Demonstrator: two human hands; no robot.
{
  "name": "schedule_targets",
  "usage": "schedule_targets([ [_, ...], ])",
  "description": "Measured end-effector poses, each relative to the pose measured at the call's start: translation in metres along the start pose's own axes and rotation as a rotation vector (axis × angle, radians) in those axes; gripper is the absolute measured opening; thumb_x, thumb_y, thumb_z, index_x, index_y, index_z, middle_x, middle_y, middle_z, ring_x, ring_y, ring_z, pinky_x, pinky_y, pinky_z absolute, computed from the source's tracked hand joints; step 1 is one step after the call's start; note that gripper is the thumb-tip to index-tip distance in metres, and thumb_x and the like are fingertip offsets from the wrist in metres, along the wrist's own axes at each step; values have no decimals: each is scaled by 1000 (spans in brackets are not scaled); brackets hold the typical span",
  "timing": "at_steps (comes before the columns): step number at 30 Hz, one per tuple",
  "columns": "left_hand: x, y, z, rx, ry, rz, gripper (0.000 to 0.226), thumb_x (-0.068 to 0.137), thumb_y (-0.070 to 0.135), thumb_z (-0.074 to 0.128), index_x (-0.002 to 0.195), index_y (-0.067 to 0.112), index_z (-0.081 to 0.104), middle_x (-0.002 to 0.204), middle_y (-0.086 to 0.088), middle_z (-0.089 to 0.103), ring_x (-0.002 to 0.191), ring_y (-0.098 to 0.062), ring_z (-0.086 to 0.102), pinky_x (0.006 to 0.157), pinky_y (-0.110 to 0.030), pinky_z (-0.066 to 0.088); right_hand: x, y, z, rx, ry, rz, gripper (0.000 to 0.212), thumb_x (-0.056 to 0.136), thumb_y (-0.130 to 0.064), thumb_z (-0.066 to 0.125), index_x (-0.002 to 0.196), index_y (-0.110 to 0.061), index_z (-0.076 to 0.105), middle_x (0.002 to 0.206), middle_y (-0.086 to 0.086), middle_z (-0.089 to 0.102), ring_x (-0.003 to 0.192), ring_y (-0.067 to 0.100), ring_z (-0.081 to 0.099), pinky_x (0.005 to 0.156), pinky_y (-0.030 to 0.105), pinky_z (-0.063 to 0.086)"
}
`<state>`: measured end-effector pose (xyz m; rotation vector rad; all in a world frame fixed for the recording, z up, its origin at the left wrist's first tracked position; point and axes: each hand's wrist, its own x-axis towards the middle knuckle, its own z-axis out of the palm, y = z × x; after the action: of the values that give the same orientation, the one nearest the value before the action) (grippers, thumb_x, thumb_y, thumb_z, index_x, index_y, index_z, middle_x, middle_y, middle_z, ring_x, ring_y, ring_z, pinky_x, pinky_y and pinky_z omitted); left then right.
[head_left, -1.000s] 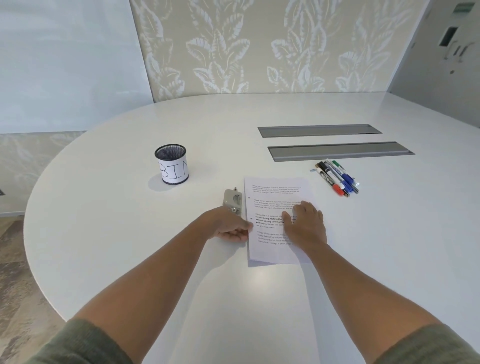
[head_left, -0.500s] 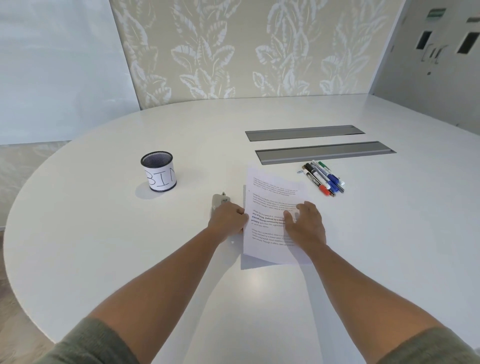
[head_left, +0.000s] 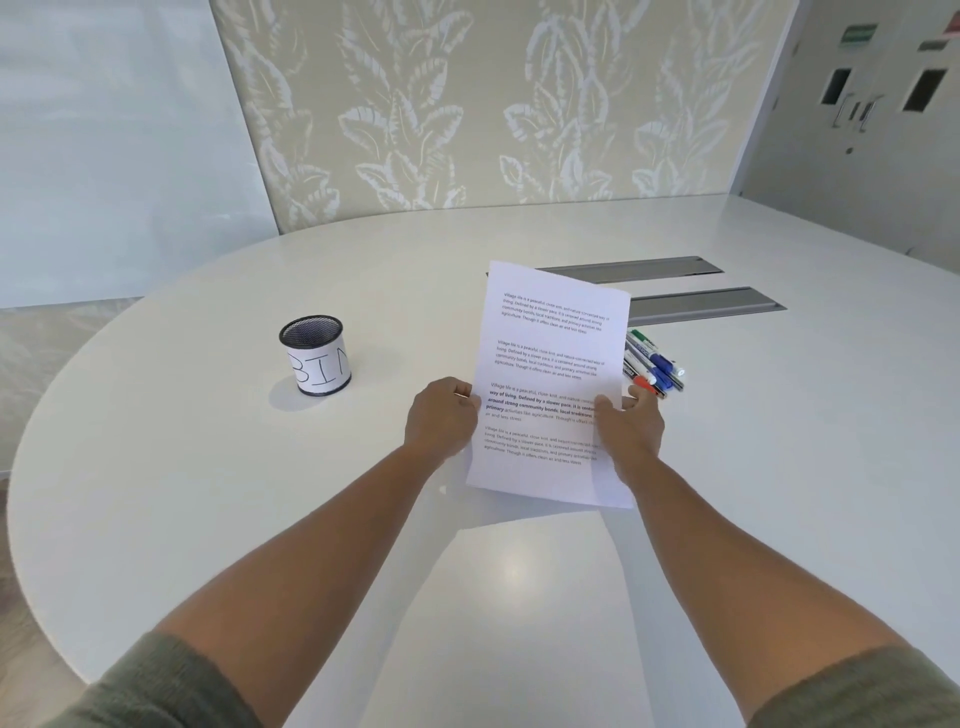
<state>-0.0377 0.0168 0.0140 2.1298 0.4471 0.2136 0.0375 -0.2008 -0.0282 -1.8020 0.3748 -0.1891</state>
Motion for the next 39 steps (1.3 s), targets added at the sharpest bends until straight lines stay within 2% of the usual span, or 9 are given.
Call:
schedule_targets([
  [3,4,4,-2,-54,26,-2,14,94,25,53,104,21,61,97,3,68,78,-25,68,55,-36,59,0,-8,0,170,-27,15,50,88,-16,64,136,-19,49,118,1,63,90,14,62,67,23,46],
  [5,8,7,-3,-74,31,10,15,93,27,57,107,22,56,100,5,68,86,-22,68,64,-34,58,-1,-13,-2,211,-54,-16,40,88,-13,61,127,-21,56,106,-3,66,82,10,62,59,21,44],
  [8,15,14,-6,-96,33,37,22,89,28,64,107,21,52,101,5,70,92,-20,68,81,-37,56,-2,-25,-3,236,-78,-74,20,87,-14,59,105,-23,61,94,-9,67,84,11,64,58,21,45],
  [15,28,47,-13,-103,83,179,22,87,30,64,106,25,54,90,16,61,81,-9,61,66,-28,48,-4,-55,2,235,-33,-282,16,92,-16,59,91,-30,52,78,-10,60,71,2,57,59,18,41],
  [21,28,60,-5,-171,206,282,11,97,21,53,107,20,47,84,20,54,74,4,53,57,-19,37,-5,-73,1,149,77,-442,11,91,-16,56,91,-15,45,70,-11,50,58,-11,51,50,7,38],
  [26,25,58,6,-213,203,307,12,99,19,50,110,15,47,89,16,56,79,-4,57,63,-26,40,-7,-76,-4,86,109,-481,11,93,-17,54,92,-15,43,70,-11,51,59,0,50,45,11,35],
  [31,24,44,20,-140,155,223,14,97,18,54,108,13,47,92,9,60,84,-21,59,64,-30,42,-6,-62,-6,-28,15,-485,12,93,-13,52,104,-14,50,83,-7,59,78,19,57,63,26,44],
  [34,21,25,32,29,31,97,27,93,18,56,118,9,51,115,-7,66,102,-30,61,87,-38,50,-7,-34,-6,-147,-62,-398,19,91,-9,50,107,-19,51,80,-15,54,80,19,55,69,27,41],
  [39,16,1,43,210,-101,68,39,89,18,53,127,12,51,119,-8,65,111,-34,60,94,-44,50,-6,5,-13,-320,-149,-211,10,88,-11,46,97,-16,47,82,-1,57,75,26,57,55,29,40],
])
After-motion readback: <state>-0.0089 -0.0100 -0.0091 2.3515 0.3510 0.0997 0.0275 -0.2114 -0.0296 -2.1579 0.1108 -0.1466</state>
